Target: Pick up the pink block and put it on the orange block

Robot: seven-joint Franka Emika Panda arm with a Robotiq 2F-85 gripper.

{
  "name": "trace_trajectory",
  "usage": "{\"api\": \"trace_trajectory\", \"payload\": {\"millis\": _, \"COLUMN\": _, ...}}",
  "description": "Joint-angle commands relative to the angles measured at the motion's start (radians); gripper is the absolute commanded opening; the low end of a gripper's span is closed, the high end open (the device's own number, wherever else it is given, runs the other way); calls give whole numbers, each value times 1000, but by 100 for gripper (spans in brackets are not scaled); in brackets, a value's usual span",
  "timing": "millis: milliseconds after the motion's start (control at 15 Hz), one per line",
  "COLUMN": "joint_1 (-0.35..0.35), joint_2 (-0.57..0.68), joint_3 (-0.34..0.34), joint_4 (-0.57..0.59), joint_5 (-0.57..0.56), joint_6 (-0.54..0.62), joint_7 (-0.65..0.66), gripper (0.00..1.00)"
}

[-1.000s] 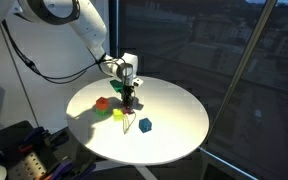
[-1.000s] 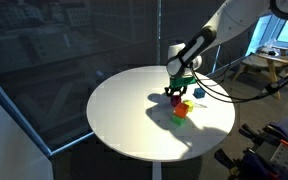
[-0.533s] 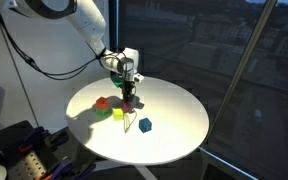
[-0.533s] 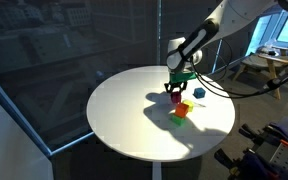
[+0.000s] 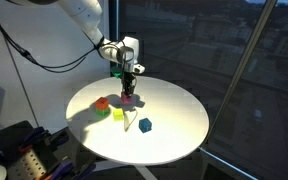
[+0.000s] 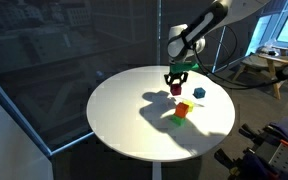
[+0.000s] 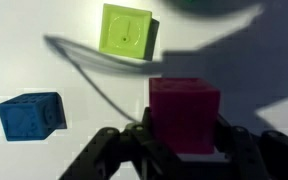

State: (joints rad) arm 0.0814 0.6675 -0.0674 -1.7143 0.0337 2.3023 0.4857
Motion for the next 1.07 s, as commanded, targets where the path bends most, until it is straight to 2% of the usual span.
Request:
{"api": "trace_trajectory", "payload": {"millis": 0, "joint_1": 13, "joint_2": -109, "joint_3": -6, "joint_4": -93, "joint_5": 4, "joint_6": -21, "joint_7": -16, "gripper": 30}}
{"api": "trace_trajectory", "payload": {"millis": 533, "joint_1": 32, "joint_2": -281, "joint_3": 15, "joint_4": -275, "joint_5": -16, "joint_6": 4, "joint_7": -65, "gripper": 30}}
{"api": "trace_trajectory", "payload": {"millis": 1000, "joint_1": 46, "joint_2": -359, "joint_3": 50, "joint_4": -380, "joint_5": -56, "joint_6": 15, "joint_7": -140, "gripper": 30}}
